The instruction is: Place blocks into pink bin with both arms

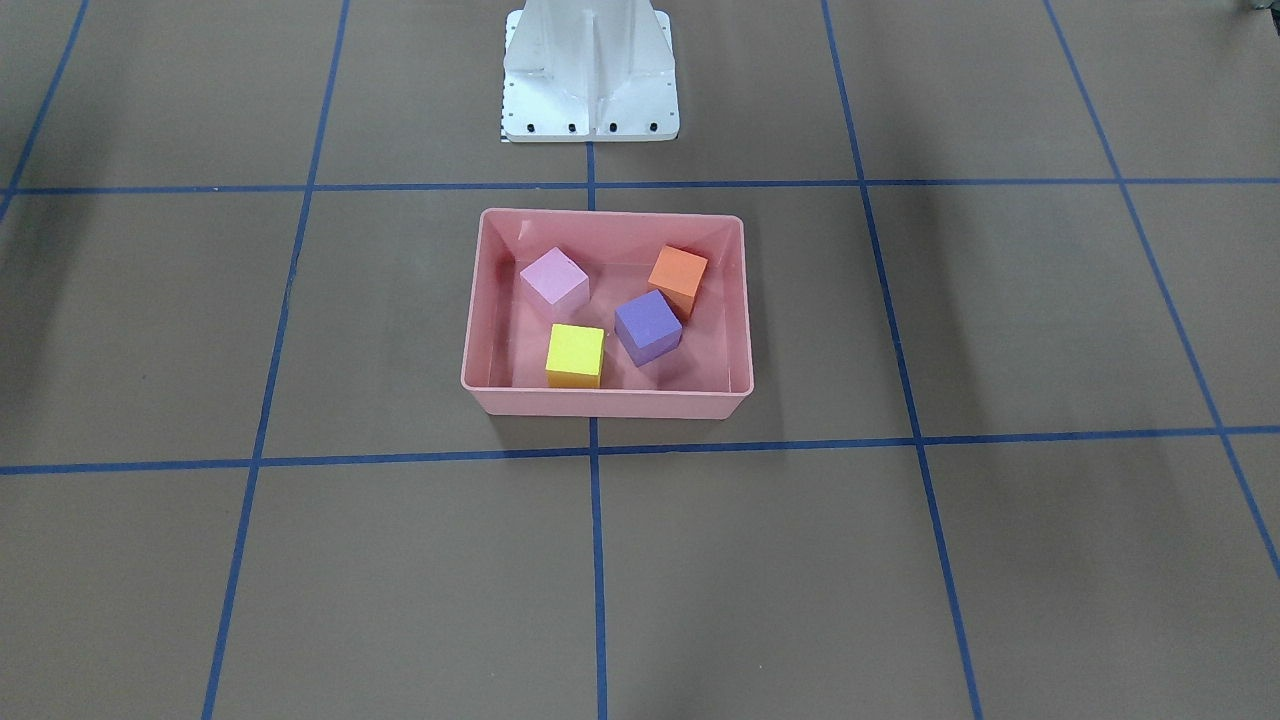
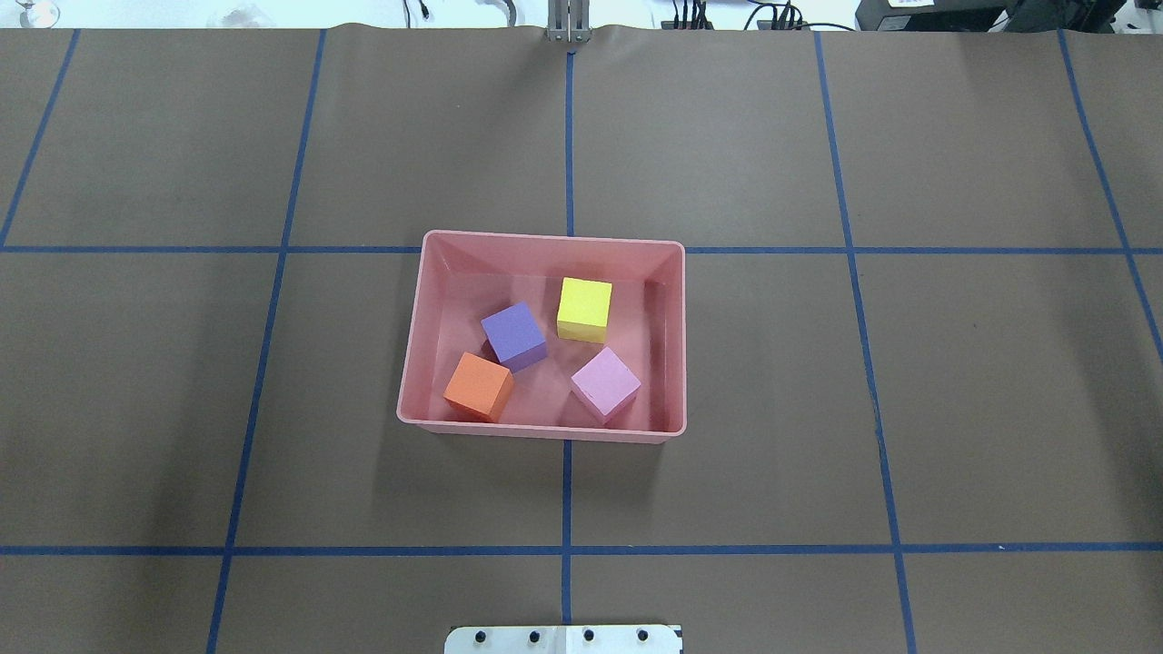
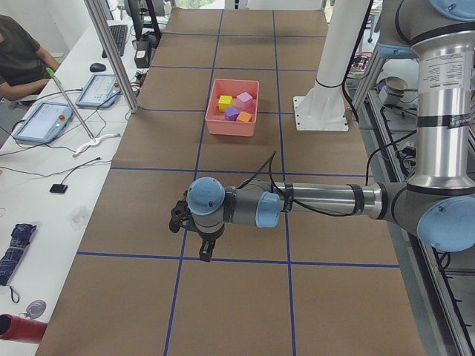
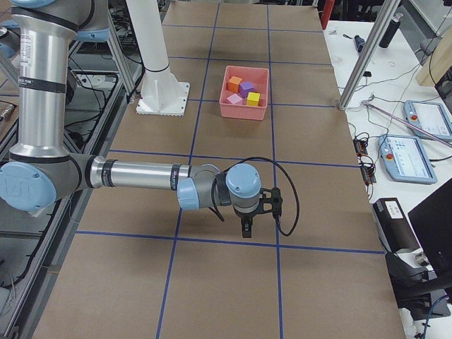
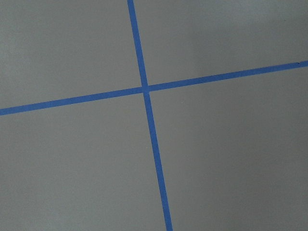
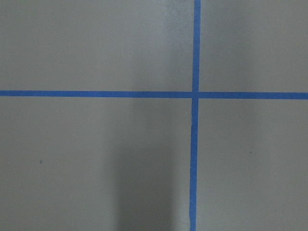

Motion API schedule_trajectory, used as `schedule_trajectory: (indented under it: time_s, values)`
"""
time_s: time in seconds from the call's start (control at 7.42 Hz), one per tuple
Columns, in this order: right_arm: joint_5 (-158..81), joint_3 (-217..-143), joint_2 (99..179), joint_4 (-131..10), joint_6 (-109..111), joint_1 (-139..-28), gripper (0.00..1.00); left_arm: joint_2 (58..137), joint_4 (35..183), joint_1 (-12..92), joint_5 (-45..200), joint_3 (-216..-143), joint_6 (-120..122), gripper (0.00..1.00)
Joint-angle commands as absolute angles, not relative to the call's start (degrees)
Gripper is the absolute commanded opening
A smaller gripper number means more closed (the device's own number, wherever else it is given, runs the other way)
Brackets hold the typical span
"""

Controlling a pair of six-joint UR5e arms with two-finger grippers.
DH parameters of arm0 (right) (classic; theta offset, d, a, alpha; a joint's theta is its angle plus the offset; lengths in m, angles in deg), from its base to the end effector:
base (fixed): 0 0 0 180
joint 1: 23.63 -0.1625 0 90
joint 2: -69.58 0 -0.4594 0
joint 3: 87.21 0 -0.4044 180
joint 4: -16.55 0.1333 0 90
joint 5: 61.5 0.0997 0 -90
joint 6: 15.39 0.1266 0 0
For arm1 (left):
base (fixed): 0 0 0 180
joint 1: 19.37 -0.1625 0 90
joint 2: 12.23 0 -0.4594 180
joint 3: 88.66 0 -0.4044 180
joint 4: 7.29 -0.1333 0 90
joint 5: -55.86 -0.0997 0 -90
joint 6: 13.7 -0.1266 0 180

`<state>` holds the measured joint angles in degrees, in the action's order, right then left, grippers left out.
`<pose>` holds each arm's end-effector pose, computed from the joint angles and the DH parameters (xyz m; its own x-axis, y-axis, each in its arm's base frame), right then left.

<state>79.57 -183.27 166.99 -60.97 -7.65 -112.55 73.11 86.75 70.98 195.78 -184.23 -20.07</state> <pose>0.0262 -0.4588 0.6864 0.6222 -0.0284 0.7823 -0.0659 0.9939 0.0885 -0.0393 -0.4732 0.6866 0.6409 0.1722 -0.7480 -0.0654 0.9832 0.1703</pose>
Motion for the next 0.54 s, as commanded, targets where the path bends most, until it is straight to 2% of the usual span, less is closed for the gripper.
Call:
schedule_trajectory:
  time_s: [0.0,0.4]
  values:
    - [79.48,-183.28,166.87,-60.97,-7.56,-111.7,0.99,73.2,86.75,70.98,195.7,-184.19,-20.11,1.0]
    - [79.48,-183.28,166.78,-60.88,-7.48,-111.17,0.99,73.2,86.75,70.98,195.78,-184.28,-20.03,1.0]
